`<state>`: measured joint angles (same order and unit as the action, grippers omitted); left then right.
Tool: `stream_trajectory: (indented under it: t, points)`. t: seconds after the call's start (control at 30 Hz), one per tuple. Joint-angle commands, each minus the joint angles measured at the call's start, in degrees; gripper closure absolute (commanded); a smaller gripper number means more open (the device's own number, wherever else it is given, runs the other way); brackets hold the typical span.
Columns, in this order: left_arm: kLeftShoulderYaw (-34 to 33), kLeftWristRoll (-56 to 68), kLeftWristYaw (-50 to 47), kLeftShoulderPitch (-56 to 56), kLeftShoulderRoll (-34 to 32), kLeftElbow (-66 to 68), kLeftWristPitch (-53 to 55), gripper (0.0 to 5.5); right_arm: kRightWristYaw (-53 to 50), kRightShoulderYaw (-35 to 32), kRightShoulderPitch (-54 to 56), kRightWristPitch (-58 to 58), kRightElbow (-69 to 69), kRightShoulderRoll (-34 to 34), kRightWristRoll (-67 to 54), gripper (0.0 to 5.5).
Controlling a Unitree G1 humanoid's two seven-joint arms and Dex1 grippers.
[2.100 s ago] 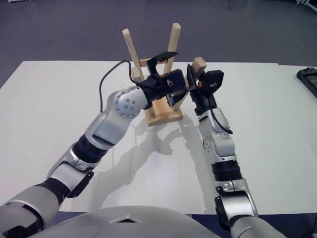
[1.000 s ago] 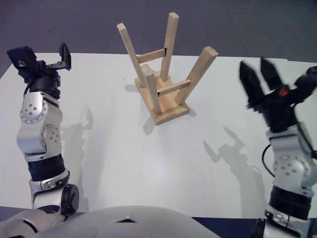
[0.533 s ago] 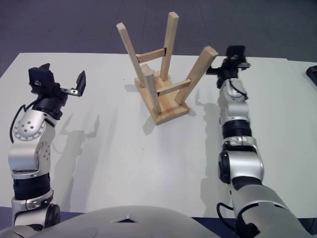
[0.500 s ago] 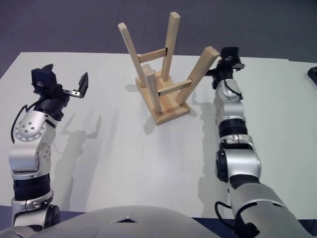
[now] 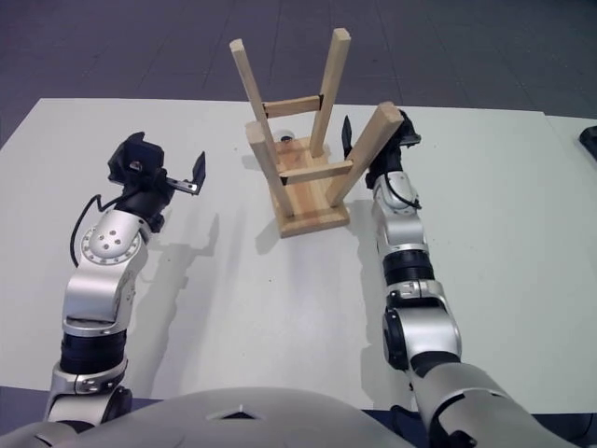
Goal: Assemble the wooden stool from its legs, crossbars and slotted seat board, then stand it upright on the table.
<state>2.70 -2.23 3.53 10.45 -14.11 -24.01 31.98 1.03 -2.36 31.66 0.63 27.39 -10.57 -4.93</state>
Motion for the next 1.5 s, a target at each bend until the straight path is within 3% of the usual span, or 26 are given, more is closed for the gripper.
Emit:
stream_trajectory:
  t: [0.03,0.13,0.23,0.3,0.4,0.57,0.63,0.77,0.93,1.07,1.27,1.5]
  points:
    - [3.25,-3.15,-2.51,0.95,2.59,0.28,1.64,0.1,-3.05,1.03,-3.1,-5.35,-7.01,1.62,2.73,0.12]
    - [2.03,-4.57,-6.49,0.73,5.86,1.12,3.55,0.1,-10.79,-2.26,-3.94,-9.14,-9.1,1.76,5.38,0.12]
    - [-9.85,-3.78,-17.16,2.28,12.22,1.79,6.92,0.1,-22.63,-10.07,-5.75,-13.84,-11.14,-0.77,8.54,0.12]
    - [-14.83,-3.45,-20.39,3.56,13.02,1.04,6.03,0.1,-26.11,-15.18,-7.53,-16.72,-12.75,-2.32,8.23,0.12]
    - [-6.72,-5.22,-13.28,6.8,8.75,-0.5,1.29,0.1,-19.05,-12.11,-9.33,-15.13,-18.51,-2.79,6.93,0.12]
    - [11.03,-7.17,-3.4,9.12,8.3,-1.08,-0.03,0.1,-8.23,2.93,-13.55,-16.72,-35.22,3.33,5.35,0.12]
    - [14.45,-8.21,-2.98,8.78,9.78,-0.41,2.81,0.1,-8.47,6.05,-16.18,-19.35,-40.1,5.64,6.17,0.12]
    - [15.57,-12.26,-4.41,9.44,10.2,3.45,6.22,0.1,-11.22,4.71,-18.78,-23.65,-41.47,7.3,8.1,0.12]
    - [10.03,-12.85,-7.3,9.74,12.8,6.97,8.6,0.1,-19.33,-3.61,-17.29,-31.2,-34.25,7.79,11.63,0.12]
    - [0.89,-12.06,-10.77,7.15,13.8,7.21,10.84,0.1,-23.0,-11.69,-15.71,-32.38,-31.24,8.46,8.76,0.12]
    - [-10.06,-7.74,-13.61,8.53,14.05,8.62,7.78,0.1,-11.5,-12.56,-10.36,-23.22,-42.02,7.29,-2.06,0.12]
    - [-22.08,-4.62,-19.33,10.39,11.72,9.82,3.1,0.1,-6.04,-17.49,13.4,-29.41,-52.84,1.86,-21.82,0.12]
